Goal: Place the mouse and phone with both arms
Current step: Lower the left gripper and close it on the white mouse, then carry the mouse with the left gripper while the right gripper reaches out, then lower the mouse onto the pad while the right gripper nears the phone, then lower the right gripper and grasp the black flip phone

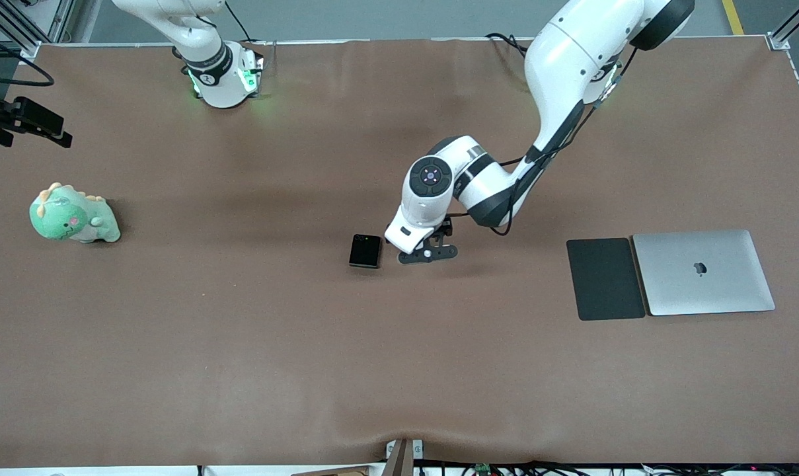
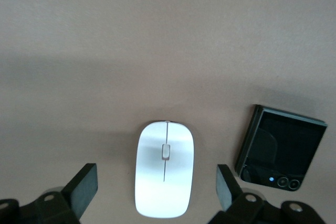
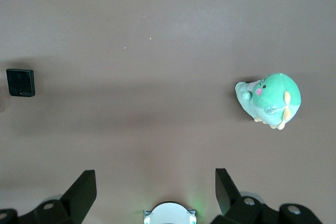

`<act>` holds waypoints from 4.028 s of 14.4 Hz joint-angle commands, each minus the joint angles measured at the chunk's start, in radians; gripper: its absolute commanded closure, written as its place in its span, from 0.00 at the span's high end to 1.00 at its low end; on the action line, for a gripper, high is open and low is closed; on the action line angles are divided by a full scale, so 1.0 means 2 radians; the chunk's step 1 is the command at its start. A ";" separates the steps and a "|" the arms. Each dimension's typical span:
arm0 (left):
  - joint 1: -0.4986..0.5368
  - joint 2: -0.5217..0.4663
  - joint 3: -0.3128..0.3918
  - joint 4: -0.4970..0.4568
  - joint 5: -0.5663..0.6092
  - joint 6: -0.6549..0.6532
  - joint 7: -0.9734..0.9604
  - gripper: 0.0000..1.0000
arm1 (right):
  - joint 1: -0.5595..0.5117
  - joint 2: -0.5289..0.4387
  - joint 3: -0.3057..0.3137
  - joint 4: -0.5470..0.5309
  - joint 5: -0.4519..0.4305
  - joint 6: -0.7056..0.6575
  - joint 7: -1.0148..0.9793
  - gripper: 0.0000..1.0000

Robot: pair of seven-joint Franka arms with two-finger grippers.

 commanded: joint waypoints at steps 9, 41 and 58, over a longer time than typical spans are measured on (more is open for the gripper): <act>-0.063 0.049 0.050 0.015 0.017 0.029 -0.025 0.81 | 0.000 -0.010 0.003 -0.007 0.002 -0.001 -0.004 1.00; 0.380 -0.126 -0.093 -0.088 0.012 -0.037 0.260 0.51 | 0.167 0.199 0.006 0.034 0.107 0.146 0.010 1.00; 0.510 -0.109 -0.094 -0.254 0.104 0.143 0.375 0.53 | 0.330 0.375 0.003 0.026 0.110 0.356 0.179 1.00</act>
